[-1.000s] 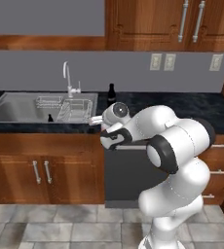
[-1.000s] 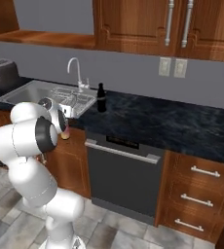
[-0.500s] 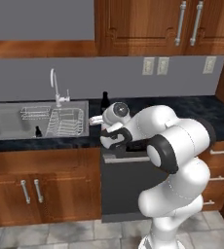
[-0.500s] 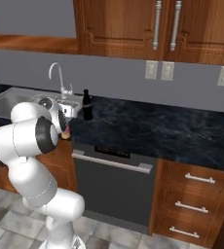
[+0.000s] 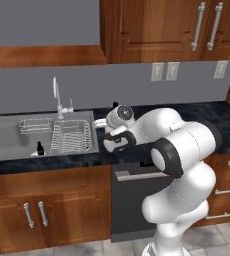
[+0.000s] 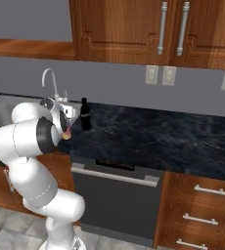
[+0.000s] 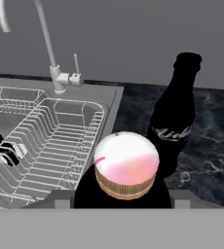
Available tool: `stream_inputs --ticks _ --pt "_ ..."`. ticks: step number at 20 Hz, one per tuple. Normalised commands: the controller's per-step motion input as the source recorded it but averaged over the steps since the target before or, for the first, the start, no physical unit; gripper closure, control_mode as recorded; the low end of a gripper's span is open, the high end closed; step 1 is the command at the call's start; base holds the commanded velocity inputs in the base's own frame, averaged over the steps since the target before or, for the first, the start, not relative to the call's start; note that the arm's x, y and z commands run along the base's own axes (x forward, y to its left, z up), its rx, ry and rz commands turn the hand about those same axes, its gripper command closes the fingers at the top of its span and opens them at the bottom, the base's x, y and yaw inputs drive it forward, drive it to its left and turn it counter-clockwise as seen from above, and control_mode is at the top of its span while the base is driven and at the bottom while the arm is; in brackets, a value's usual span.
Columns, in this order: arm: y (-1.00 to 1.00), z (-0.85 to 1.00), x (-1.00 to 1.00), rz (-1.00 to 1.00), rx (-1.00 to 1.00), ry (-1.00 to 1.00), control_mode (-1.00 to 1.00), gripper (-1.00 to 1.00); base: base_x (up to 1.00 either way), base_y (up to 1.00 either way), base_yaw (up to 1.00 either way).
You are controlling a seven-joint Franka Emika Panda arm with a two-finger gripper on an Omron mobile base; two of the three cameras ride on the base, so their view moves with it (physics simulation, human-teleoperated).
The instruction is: Place the large bottle from the dining counter next to the other large bottle outside the sink, and place the small bottle from the dining counter next to the other small bottle inside the sink.
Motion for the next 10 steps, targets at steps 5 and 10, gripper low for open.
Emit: stream_inputs --ticks 5,10 --pt "0.00 0.00 0.00 0.00 0.00 0.00 1.00 1.00 0.28 0.23 -0.06" --pt "0.00 0.00 0.00 0.00 0.00 0.00 1.00 1.00 0.21 0.19 -0.02"
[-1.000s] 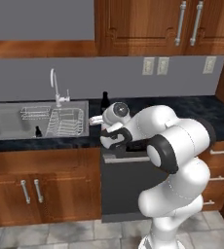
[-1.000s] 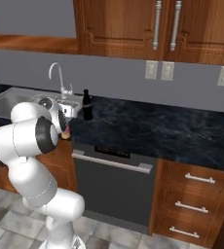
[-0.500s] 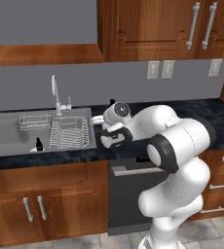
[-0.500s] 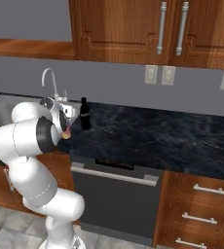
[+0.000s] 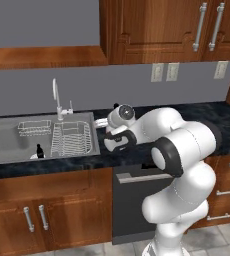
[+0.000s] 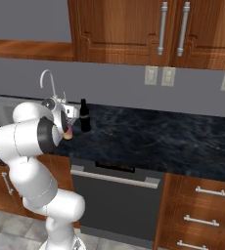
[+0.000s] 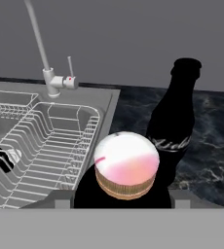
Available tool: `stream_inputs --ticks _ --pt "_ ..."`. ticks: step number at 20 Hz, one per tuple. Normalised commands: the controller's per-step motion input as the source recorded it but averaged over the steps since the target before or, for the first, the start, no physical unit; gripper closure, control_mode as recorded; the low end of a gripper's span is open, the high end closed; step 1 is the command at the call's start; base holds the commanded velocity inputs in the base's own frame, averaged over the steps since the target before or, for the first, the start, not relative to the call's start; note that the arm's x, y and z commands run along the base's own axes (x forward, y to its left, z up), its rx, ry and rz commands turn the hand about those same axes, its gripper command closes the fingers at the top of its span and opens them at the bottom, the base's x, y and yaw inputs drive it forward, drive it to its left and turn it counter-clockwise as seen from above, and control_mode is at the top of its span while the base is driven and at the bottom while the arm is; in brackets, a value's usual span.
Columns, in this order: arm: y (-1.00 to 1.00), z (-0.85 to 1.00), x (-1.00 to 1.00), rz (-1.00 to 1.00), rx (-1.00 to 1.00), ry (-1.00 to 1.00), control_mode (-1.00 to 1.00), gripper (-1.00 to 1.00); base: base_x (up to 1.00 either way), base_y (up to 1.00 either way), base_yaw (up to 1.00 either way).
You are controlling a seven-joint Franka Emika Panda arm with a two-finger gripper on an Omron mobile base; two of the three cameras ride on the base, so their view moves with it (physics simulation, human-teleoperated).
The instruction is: Place the large bottle from the dining counter next to the other large bottle outside the sink, and place the small bottle from the dining counter next to the other small bottle inside the sink.
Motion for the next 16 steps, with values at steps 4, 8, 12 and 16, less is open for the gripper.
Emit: stream_inputs --ticks 4,8,12,16 --pt "0.00 0.00 0.00 0.00 0.00 0.00 1.00 1.00 0.12 0.16 0.00" --pt "0.00 0.00 0.00 0.00 0.00 0.00 1.00 1.00 0.09 0.11 0.00" --pt "0.00 0.00 0.00 0.00 0.00 0.00 1.00 1.00 0.05 0.07 0.00" --pt "0.02 -0.24 0.09 0.00 0.00 0.00 -1.00 1.00 0.00 0.00 0.00"
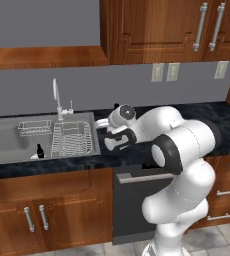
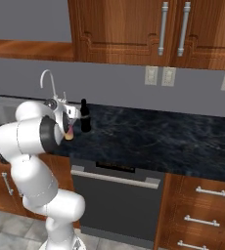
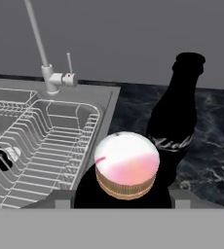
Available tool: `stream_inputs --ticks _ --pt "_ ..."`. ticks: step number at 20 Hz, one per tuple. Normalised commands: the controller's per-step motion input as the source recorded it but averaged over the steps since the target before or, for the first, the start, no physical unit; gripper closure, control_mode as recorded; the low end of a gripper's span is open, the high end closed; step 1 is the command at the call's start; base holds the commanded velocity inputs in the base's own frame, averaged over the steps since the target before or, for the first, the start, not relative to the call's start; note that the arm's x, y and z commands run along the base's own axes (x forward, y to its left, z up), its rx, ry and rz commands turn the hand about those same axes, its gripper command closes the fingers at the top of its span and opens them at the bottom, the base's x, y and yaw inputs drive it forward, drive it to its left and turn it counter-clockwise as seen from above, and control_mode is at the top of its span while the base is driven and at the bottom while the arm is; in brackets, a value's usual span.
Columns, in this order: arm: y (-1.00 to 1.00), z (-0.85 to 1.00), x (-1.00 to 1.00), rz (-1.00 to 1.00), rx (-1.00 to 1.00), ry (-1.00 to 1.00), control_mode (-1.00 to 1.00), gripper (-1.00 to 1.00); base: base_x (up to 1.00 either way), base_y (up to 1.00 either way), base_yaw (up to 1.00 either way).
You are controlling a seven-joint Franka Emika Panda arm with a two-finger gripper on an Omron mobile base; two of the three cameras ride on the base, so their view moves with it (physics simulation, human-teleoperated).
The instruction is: Place the large bottle from the dining counter next to the other large bottle outside the sink, and place the small bottle from the dining counter next to the other small bottle inside the sink.
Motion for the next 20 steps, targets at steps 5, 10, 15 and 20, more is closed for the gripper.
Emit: stream_inputs --ticks 5,10,15,20 --pt "0.05 -0.34 0.02 0.00 -0.03 0.00 -1.00 1.00 0.00 0.00 0.00" --pt "0.06 -0.36 0.00 0.00 -0.05 0.00 -1.00 1.00 0.00 0.00 0.00" --pt "0.13 -0.35 0.00 0.00 -0.07 -0.01 -1.00 1.00 0.00 0.00 0.00" --pt "0.17 -0.33 0.00 0.00 -0.07 -0.02 -1.00 1.00 0.00 0.00 0.00"
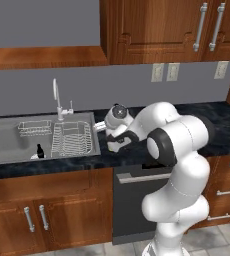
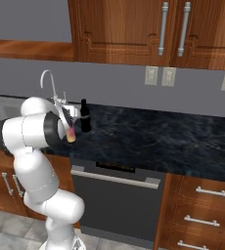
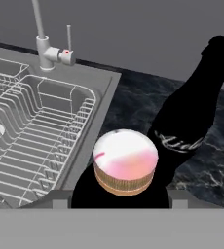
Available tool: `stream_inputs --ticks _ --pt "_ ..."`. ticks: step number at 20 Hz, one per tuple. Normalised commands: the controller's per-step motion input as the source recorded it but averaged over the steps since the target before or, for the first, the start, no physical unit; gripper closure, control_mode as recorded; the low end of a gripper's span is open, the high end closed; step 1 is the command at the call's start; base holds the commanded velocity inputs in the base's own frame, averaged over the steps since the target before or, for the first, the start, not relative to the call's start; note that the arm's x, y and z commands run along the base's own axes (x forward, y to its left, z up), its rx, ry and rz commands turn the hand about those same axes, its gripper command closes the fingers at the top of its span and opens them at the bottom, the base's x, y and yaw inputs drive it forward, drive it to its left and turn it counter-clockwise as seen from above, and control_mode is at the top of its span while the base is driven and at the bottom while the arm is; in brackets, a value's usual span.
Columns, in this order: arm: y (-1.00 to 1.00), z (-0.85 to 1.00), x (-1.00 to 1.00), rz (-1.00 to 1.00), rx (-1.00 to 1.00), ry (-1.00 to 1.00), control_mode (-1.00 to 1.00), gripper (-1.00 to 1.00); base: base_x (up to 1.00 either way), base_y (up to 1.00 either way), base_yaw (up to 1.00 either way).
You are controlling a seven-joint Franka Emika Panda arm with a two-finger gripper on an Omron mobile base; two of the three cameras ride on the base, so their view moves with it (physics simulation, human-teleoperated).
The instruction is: Place the large bottle from the dining counter next to the other large bottle outside the sink, and place the small bottle from the dining counter next to the other small bottle inside the sink.
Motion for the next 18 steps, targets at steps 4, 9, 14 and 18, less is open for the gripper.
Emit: stream_inputs --ticks 4,9,14,18 --pt "0.11 -0.34 -0.19 0.00 -0.10 -0.06 -1.00 1.00 0.00 0.00 0.00" --pt "0.00 -0.26 -0.42 0.00 -0.10 -0.14 -1.00 1.00 0.00 0.00 0.00" --pt "-0.03 -0.17 -0.22 0.00 -0.01 -0.14 -1.00 1.00 0.00 0.00 0.00" --pt "-0.01 0.04 0.00 -0.01 0.01 -0.12 -1.00 1.00 0.00 0.00 0.00"
